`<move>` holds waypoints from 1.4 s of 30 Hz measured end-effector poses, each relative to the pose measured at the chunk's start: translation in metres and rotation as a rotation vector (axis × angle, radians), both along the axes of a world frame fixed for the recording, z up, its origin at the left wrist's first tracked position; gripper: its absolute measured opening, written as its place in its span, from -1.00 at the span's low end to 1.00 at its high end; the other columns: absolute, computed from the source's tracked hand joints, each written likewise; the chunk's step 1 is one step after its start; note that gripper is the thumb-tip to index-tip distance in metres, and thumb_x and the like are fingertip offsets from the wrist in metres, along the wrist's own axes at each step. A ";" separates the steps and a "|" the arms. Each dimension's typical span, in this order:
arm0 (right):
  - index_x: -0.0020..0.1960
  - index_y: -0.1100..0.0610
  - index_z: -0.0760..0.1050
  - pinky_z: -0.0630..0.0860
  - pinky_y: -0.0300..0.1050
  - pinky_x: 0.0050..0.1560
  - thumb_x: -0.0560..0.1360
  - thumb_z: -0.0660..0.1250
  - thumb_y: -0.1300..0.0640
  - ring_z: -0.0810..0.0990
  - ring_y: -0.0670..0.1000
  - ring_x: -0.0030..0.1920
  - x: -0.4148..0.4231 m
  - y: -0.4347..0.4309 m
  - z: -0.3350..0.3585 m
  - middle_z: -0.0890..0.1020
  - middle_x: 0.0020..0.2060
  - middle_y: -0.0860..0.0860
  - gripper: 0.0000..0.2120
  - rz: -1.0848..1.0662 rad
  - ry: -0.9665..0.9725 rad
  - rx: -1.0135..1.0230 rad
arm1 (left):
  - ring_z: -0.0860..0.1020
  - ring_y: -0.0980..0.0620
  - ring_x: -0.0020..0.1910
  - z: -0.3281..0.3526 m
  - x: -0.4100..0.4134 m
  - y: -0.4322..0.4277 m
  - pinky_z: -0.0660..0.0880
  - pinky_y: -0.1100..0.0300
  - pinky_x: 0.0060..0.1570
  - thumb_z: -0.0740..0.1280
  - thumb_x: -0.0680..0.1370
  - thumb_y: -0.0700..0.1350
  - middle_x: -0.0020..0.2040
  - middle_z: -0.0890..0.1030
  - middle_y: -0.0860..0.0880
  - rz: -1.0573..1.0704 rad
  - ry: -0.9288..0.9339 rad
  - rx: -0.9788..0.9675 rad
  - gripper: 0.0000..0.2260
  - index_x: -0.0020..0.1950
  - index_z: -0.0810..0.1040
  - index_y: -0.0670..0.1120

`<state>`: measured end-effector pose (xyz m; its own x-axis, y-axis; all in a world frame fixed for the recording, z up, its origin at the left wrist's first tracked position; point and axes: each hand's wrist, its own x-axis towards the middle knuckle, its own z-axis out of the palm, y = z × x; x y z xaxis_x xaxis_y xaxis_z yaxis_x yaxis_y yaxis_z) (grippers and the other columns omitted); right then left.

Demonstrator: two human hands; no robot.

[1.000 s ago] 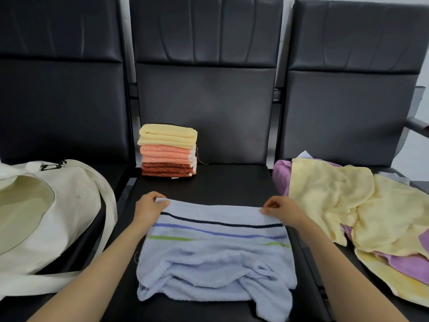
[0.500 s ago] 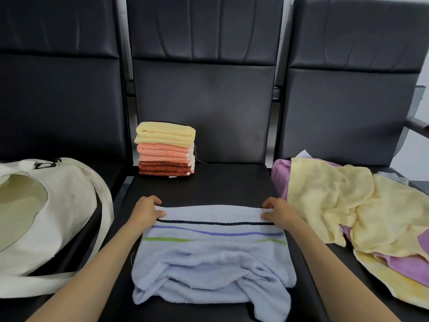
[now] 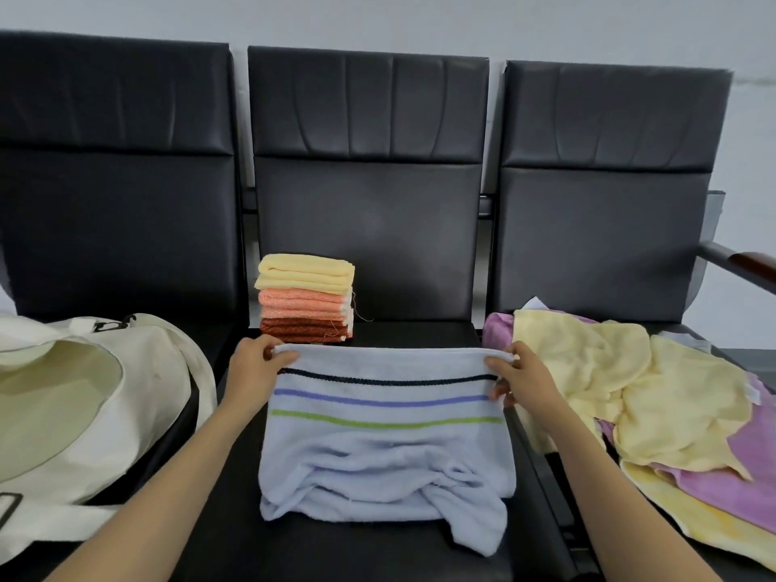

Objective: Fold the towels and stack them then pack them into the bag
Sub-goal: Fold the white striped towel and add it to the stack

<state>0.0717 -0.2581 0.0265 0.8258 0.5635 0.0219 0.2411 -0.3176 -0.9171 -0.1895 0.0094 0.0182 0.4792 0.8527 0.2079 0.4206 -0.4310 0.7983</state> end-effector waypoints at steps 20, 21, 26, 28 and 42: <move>-0.10 0.13 0.36 0.54 -0.16 -0.49 0.64 0.16 0.11 0.62 0.07 -0.48 -0.013 -0.014 0.166 0.49 -0.26 0.08 -0.84 0.027 -0.131 0.450 | 0.69 -0.11 -0.28 0.160 0.001 -0.024 0.60 0.21 -0.40 0.32 0.59 -0.07 -0.17 0.62 -0.10 -0.154 -0.662 -0.232 -0.84 -0.11 0.45 -0.13; -0.11 0.15 0.35 0.54 -0.16 -0.48 0.64 0.16 0.09 0.61 0.06 -0.49 -0.012 -0.013 0.165 0.48 -0.27 0.10 -0.82 0.007 -0.132 0.449 | 0.69 -0.10 -0.29 0.162 0.000 -0.023 0.60 0.20 -0.39 0.33 0.58 -0.07 -0.16 0.62 -0.11 -0.153 -0.652 -0.223 -0.84 -0.10 0.46 -0.14; 0.07 0.29 0.38 0.60 -0.06 -0.37 0.62 0.14 0.06 0.59 0.03 -0.51 -0.004 -0.007 0.153 0.52 -0.24 0.19 -0.73 -0.068 -0.082 0.323 | 0.65 -0.14 -0.42 0.160 -0.005 -0.016 0.59 0.11 -0.45 0.30 0.59 -0.03 -0.21 0.60 -0.26 -0.144 -0.372 -0.068 -0.72 -0.01 0.43 -0.27; 0.11 0.25 0.39 0.64 -0.04 -0.32 0.63 0.11 0.09 0.64 0.07 -0.45 -0.003 -0.004 0.144 0.55 -0.16 0.19 -0.77 -0.032 0.009 0.242 | 0.65 -0.17 -0.41 0.152 -0.005 -0.013 0.62 -0.01 -0.36 0.28 0.60 -0.02 -0.24 0.59 -0.30 -0.134 -0.215 -0.024 -0.70 -0.05 0.37 -0.26; -0.07 0.15 0.31 0.61 -0.06 0.00 0.65 0.11 0.12 0.70 0.03 -0.17 -0.012 0.012 0.112 0.50 -0.11 0.16 -0.85 0.020 0.002 0.376 | 0.55 -0.15 -0.16 0.109 -0.015 -0.013 0.51 -0.06 -0.14 0.24 0.61 0.03 -0.13 0.57 -0.28 -0.024 -0.319 0.107 -0.70 -0.07 0.42 -0.22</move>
<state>0.0595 -0.2459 0.1383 0.8149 0.5326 0.2287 0.2417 0.0463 -0.9692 -0.2045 -0.0036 0.1274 0.3958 0.8072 0.4380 0.1455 -0.5261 0.8379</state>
